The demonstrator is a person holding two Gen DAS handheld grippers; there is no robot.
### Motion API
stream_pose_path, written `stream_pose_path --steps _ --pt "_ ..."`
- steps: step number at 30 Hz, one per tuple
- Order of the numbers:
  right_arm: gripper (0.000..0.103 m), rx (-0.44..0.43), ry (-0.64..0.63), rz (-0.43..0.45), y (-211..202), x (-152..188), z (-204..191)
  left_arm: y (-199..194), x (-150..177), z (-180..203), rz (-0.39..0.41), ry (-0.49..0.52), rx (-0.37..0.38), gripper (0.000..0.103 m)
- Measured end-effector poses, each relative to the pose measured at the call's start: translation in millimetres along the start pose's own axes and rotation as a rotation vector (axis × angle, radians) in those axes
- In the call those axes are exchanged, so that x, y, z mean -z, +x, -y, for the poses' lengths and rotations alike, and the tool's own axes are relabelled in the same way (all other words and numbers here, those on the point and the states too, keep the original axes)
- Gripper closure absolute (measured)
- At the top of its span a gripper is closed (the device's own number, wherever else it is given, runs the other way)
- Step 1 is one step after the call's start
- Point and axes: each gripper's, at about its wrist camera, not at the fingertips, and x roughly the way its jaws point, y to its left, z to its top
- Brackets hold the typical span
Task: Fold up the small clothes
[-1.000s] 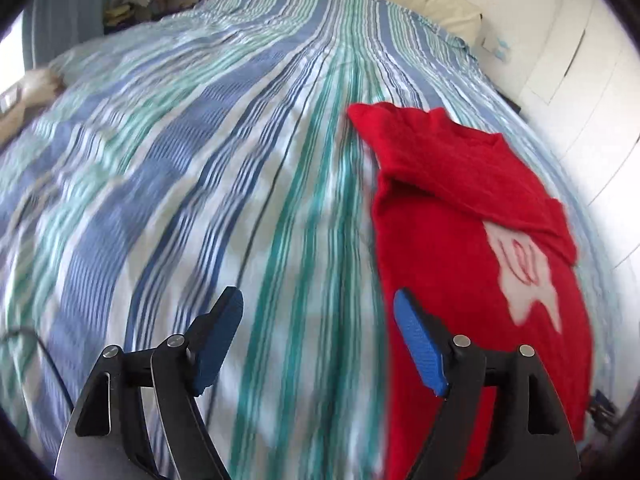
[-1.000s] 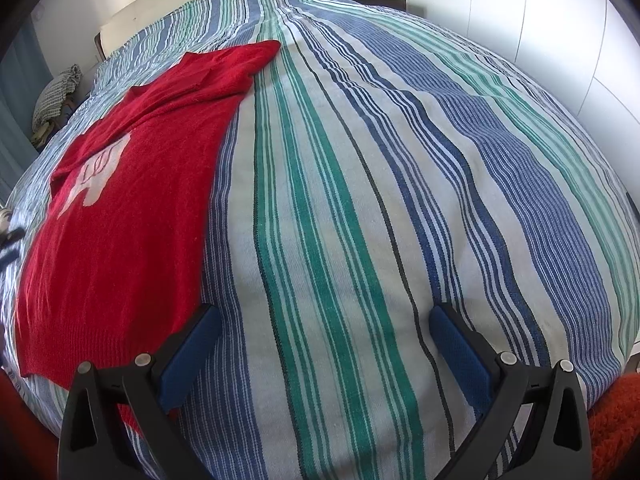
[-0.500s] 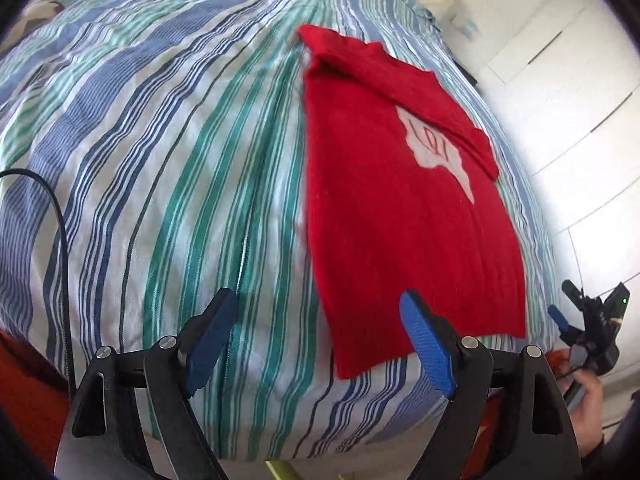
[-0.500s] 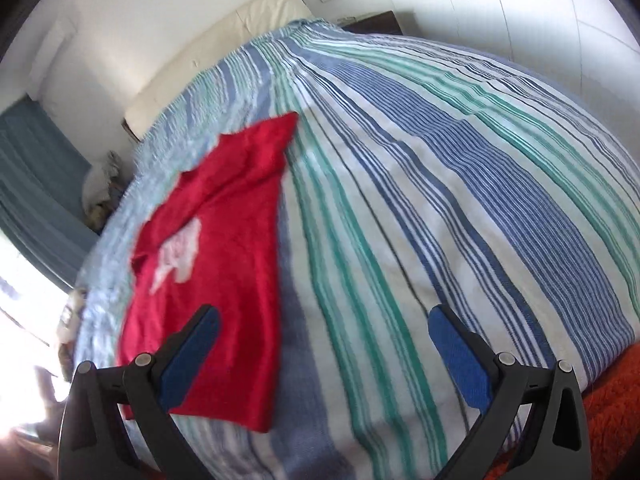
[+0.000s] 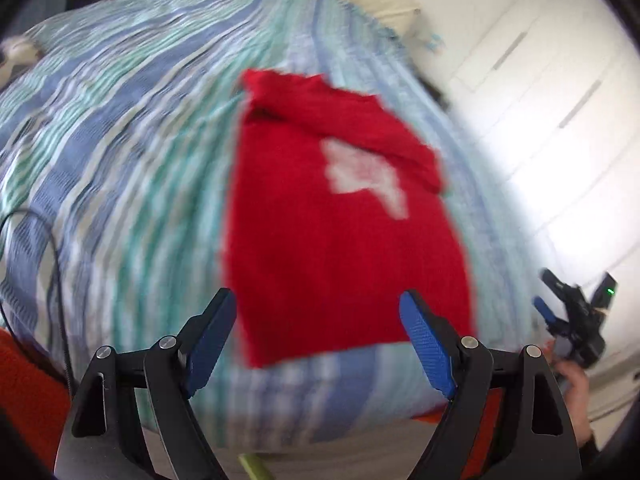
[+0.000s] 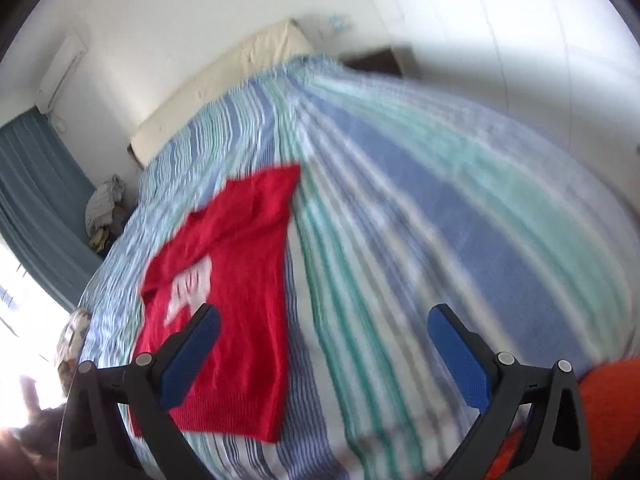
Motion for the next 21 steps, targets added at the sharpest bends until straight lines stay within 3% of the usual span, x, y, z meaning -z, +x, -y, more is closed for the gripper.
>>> stream_pose_path --steps 6,8,10,12,15,18,21 --pt "0.001 0.055 -0.140 0.254 -89 -88 -18 -83 -25 121 0.051 0.144 0.367 0.017" --pt "0.001 0.066 -0.181 0.299 -109 -111 -27 -114 -39 139 0.110 0.134 0.485 0.008" --pt "0.001 0.064 -0.223 0.310 -125 -127 -38 -142 -53 143 0.209 0.106 0.532 0.005" --pt "0.001 0.052 -0.247 0.285 -129 -127 -48 -161 -63 133 0.305 0.073 0.493 0.003" --pt "0.001 0.005 -0.260 0.195 -118 -105 -59 -161 -68 98 0.364 0.019 0.331 0.003" --pt "0.001 -0.032 -0.259 0.073 -91 -64 -66 -134 -60 52 0.327 -0.005 0.106 0.003" --pt "0.001 -0.057 -0.217 -0.090 -53 -28 -62 -89 -38 -3 0.209 -0.025 -0.101 0.004"
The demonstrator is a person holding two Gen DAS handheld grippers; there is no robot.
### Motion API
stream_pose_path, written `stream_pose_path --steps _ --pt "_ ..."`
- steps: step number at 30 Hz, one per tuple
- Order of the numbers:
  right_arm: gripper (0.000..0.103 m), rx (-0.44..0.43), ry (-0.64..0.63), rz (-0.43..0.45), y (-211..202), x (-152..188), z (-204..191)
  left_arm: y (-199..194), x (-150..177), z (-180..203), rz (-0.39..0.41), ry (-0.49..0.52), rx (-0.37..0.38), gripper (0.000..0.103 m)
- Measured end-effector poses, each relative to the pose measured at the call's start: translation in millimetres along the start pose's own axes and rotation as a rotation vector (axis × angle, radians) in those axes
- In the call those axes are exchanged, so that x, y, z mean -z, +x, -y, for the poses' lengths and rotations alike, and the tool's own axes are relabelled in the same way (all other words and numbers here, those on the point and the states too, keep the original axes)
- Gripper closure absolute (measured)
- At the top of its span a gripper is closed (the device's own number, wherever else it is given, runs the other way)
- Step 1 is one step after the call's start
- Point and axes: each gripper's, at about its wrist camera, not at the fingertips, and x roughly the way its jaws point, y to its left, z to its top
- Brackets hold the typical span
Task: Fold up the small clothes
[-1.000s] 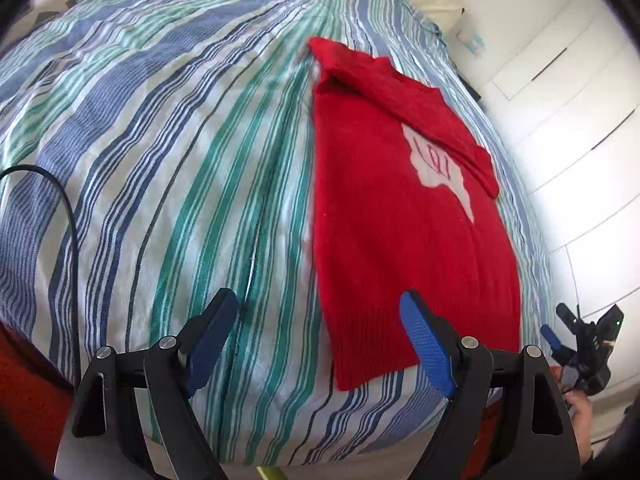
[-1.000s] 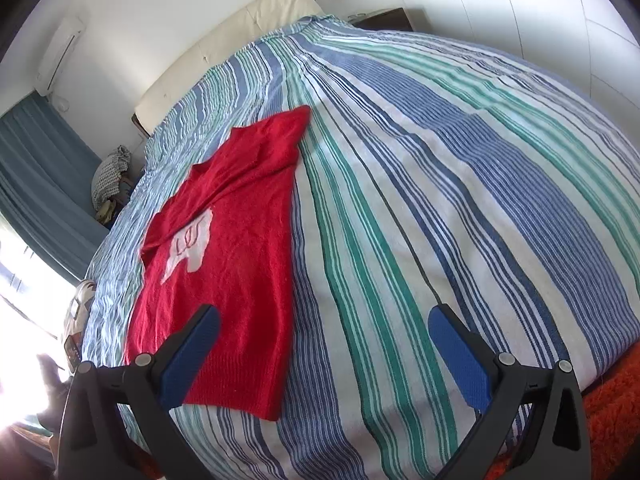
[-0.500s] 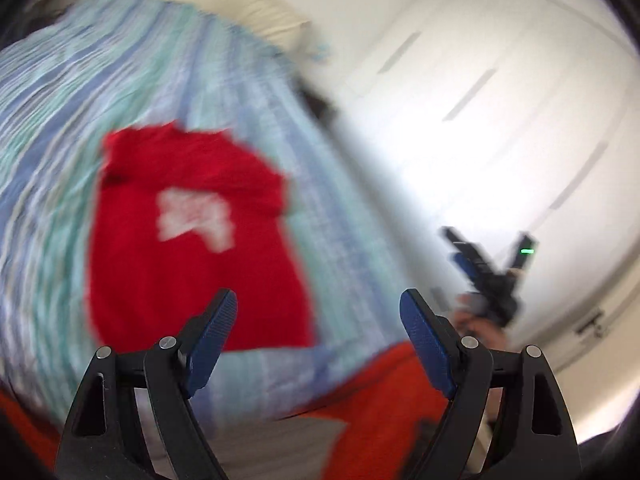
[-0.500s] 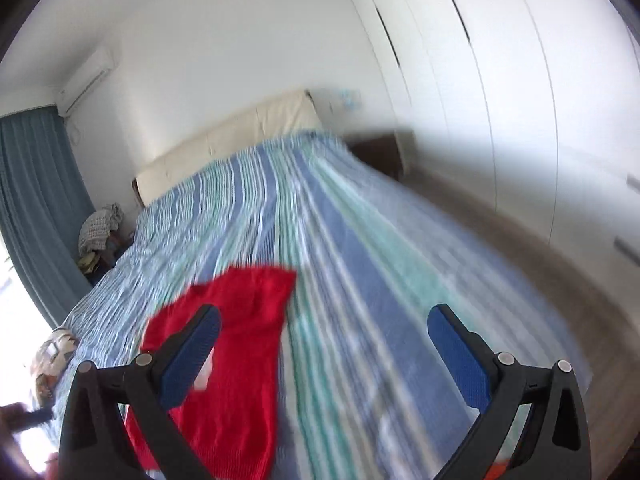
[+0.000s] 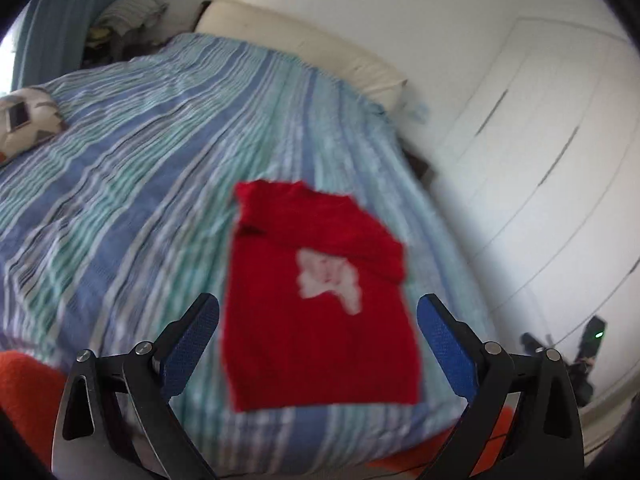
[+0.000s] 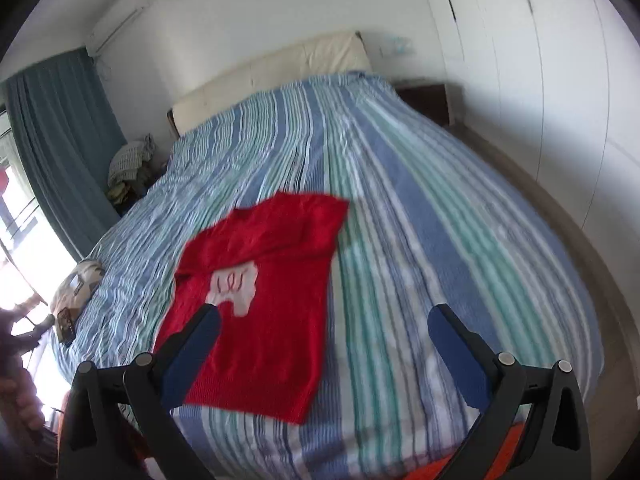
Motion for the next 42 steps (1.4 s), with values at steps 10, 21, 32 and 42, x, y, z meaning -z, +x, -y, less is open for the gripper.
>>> stream_pose_path --steps 10,21,32,42 --pt "0.002 -0.166 0.245 -0.391 114 70 20 108 86 -44 -0.353 -0.033 -0.099 0.006" --pt "0.036 -0.144 0.207 -0.485 169 98 10 154 89 -33 -0.455 0.042 -0.110 0.057" --pt "0.100 -0.026 0.163 -0.443 154 92 24 152 90 -48 -0.459 -0.002 -0.120 0.101" --pt "0.100 -0.265 0.320 -0.240 138 14 29 119 -5 -50 -0.217 -0.262 0.128 0.101"
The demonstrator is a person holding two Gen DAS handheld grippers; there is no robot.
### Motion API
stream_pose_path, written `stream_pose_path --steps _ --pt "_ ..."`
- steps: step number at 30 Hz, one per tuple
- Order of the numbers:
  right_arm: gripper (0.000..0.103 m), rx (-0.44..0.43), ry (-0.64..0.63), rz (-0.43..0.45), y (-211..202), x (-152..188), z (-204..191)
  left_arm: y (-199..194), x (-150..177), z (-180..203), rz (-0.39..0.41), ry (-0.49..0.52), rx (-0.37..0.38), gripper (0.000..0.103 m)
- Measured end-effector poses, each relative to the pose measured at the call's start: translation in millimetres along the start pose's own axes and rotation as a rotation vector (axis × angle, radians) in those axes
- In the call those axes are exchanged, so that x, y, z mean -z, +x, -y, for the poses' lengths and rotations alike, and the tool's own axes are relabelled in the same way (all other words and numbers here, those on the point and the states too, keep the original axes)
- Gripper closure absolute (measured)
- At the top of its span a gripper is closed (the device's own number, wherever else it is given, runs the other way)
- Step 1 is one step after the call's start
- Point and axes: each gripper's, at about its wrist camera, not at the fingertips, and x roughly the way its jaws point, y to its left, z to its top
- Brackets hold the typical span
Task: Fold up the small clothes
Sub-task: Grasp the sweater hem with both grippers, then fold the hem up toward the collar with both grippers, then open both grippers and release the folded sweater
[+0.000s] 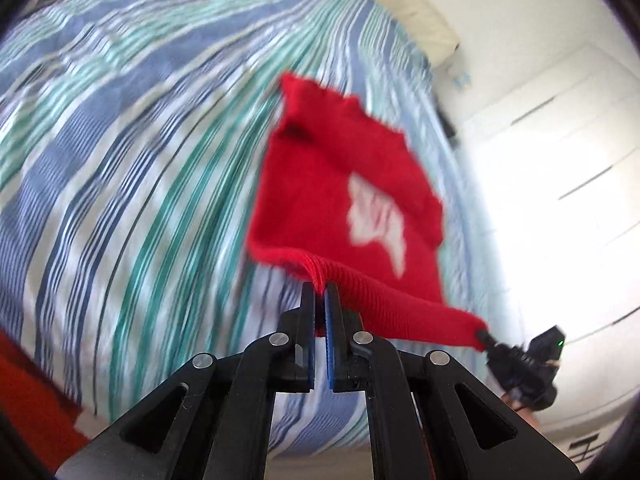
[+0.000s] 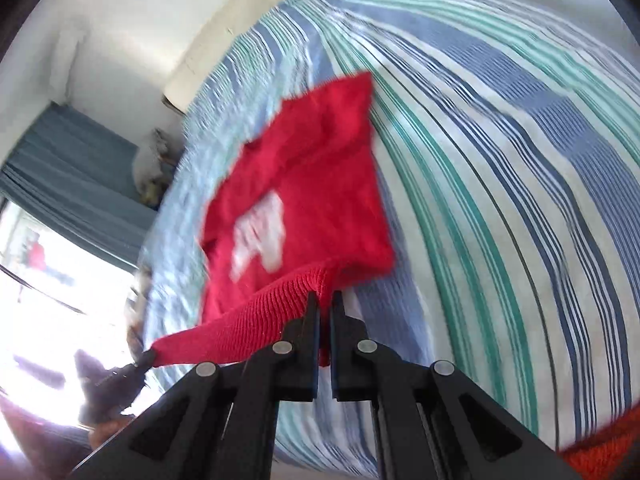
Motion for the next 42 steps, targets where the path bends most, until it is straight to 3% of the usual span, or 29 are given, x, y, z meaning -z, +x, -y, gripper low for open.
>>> stream_pose_path --steps 3,10,16,20,21,22,23,24,25,26,31,33,36,39,40,42 --pt "0.100 -0.058 0.011 0.045 17 -47 -13 21 -46 11 0.067 0.003 0.006 0.101" --pt "0.100 -0.065 0.018 0.076 102 -163 -28 113 -164 36 0.137 0.024 -0.065 0.101" --pt "0.100 -0.026 -0.002 0.069 172 -239 -20 184 -225 55 0.132 0.112 -0.179 0.101" --pt "0.097 -0.042 0.033 0.042 215 -265 -1 224 -245 44 0.118 0.103 -0.261 0.098" --pt "0.096 -0.028 0.045 0.055 221 -267 5 233 -250 38 0.113 0.085 -0.312 0.098" --pt "0.086 0.016 0.043 0.072 225 -271 8 237 -255 31 0.119 0.063 -0.363 0.088" --pt "0.069 0.062 0.039 0.092 225 -272 10 238 -260 25 0.127 0.042 -0.386 0.070" --pt "0.062 0.089 0.038 0.115 221 -274 12 235 -265 19 0.140 0.016 -0.396 0.060" --pt "0.059 0.090 0.038 0.136 214 -276 14 228 -267 14 0.158 0.000 -0.396 0.043" --pt "0.059 0.085 0.028 0.147 206 -275 14 220 -269 12 0.182 0.000 -0.396 0.037" --pt "0.059 0.133 -0.237 0.158 164 -246 -30 184 -244 20 0.188 0.132 -0.393 0.030" --pt "0.059 0.108 -0.383 0.102 155 -215 -55 169 -213 18 0.157 0.189 -0.386 0.022" --pt "0.060 0.081 -0.516 -0.028 157 -162 -65 145 -152 4 0.103 0.240 -0.400 0.021" --pt "0.064 0.240 -0.493 -0.132 167 -123 -21 125 -96 -11 0.041 0.252 -0.415 0.021" --pt "0.073 0.244 -0.454 -0.114 159 -119 -8 118 -76 -14 0.019 0.246 -0.415 0.021" --pt "0.074 0.273 -0.385 -0.039 132 -110 0 107 -45 -14 -0.005 0.247 -0.419 0.021"
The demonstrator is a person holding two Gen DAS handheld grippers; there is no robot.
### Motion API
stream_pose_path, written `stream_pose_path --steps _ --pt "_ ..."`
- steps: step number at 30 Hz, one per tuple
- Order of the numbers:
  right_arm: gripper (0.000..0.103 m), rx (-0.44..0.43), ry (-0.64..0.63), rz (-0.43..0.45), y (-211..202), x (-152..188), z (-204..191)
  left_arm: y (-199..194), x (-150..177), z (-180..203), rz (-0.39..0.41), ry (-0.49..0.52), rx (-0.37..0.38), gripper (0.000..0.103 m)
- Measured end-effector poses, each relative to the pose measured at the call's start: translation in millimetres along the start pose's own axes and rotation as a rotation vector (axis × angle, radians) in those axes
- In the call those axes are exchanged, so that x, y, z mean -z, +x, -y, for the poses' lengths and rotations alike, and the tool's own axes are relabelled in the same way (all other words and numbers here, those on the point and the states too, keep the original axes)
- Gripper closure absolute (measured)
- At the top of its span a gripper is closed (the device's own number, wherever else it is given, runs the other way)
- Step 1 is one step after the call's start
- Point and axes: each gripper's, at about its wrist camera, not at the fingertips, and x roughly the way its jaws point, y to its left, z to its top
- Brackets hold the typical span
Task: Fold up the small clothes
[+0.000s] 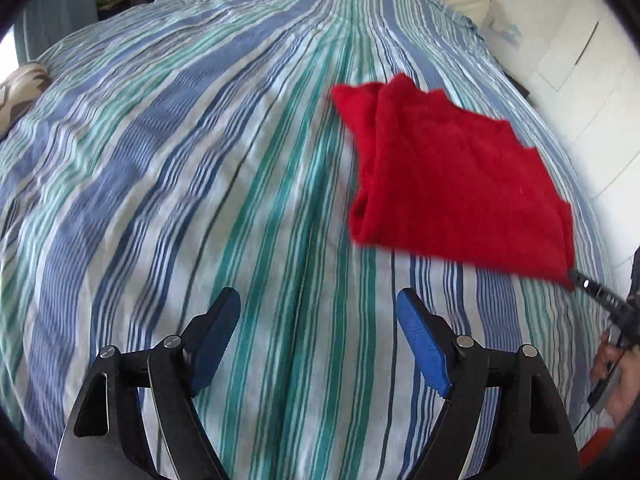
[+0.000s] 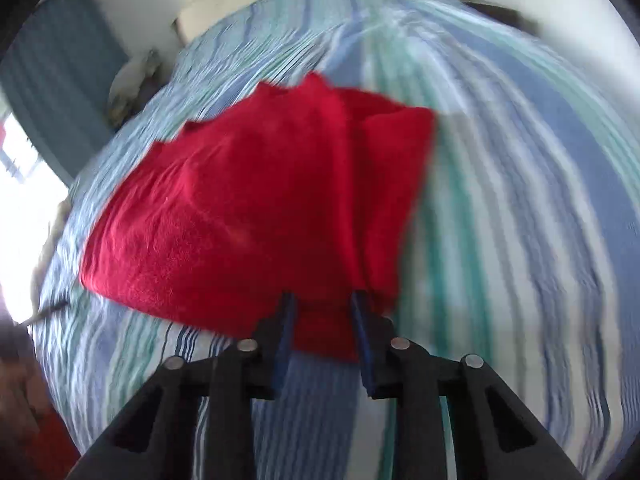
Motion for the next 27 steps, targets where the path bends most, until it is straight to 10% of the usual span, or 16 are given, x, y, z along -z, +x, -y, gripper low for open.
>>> stream_pose_path --steps 13,27 --pt "0.050 0.037 0.027 0.028 -64 128 -47 -25 85 43 0.003 0.116 -0.077 0.012" --pt "0.029 0.108 -0.086 0.070 -52 152 -61 -22 94 48 0.006 0.174 -0.122 0.010"
